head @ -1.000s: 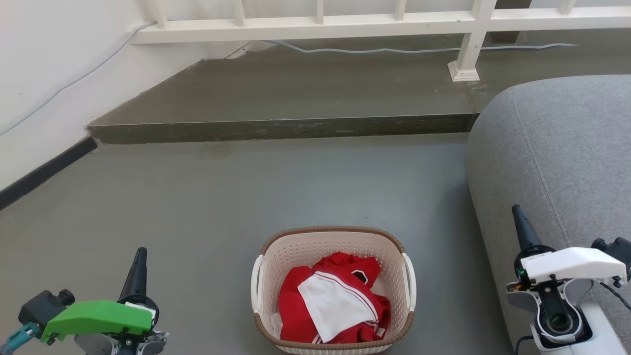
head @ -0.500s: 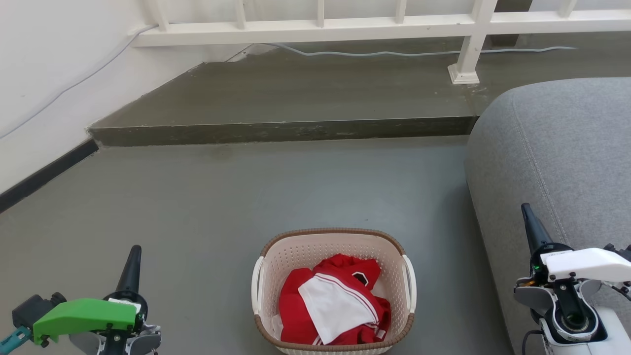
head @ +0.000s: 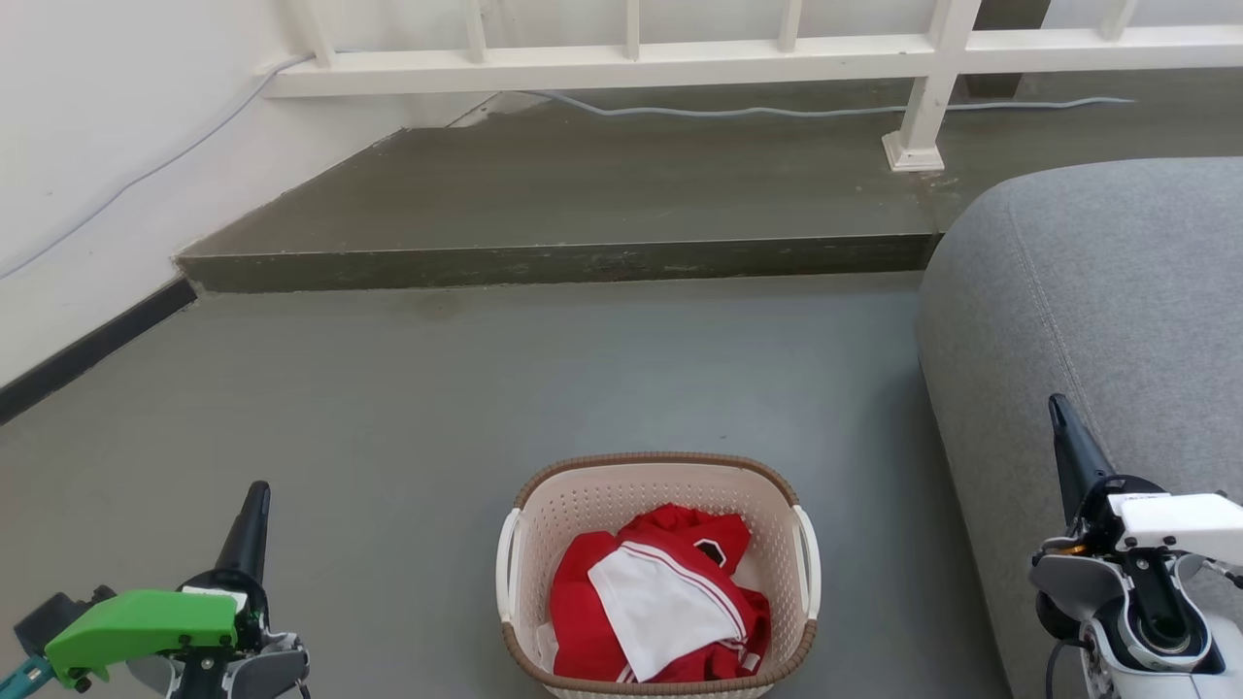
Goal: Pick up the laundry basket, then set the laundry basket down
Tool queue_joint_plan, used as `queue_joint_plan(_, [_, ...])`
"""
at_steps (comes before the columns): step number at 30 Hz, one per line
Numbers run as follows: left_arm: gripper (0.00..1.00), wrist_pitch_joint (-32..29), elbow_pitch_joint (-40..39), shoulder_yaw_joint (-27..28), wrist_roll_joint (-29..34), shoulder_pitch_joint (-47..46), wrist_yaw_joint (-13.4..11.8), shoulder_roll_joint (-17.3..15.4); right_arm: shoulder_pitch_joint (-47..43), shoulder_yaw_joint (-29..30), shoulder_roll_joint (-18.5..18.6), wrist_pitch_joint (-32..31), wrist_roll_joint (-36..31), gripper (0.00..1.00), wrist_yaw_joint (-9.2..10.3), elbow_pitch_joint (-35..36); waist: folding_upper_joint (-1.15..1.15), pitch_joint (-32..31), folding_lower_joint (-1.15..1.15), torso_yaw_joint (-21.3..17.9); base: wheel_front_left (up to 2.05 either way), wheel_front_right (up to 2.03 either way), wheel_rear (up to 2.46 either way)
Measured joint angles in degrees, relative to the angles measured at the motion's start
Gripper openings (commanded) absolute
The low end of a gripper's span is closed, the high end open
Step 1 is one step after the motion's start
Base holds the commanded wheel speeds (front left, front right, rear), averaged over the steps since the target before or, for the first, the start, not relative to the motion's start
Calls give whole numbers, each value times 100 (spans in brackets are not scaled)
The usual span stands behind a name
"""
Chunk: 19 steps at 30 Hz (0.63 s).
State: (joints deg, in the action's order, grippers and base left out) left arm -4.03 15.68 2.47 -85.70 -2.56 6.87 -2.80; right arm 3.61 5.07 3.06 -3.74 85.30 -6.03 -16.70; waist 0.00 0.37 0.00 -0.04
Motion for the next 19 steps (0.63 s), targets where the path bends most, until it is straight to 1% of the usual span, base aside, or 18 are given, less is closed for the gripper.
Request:
queue_joint_plan(5, [0,-84,14,98,-339,-15,0,5,2,90,-30,-92,355,0,-51,8,0,-14,0,2,0,0,0])
queue_joint_plan(10, [0,-158,24,136,-642,-42,1,12,2,193,-45,-192,670,0,-53,22,0,-26,0,4,0,0,0])
queue_joint_plan(19, [0,-181,24,140,-648,-109,1,15,3,198,-49,-194,689,0,-53,24,0,-26,0,4,0,0,0])
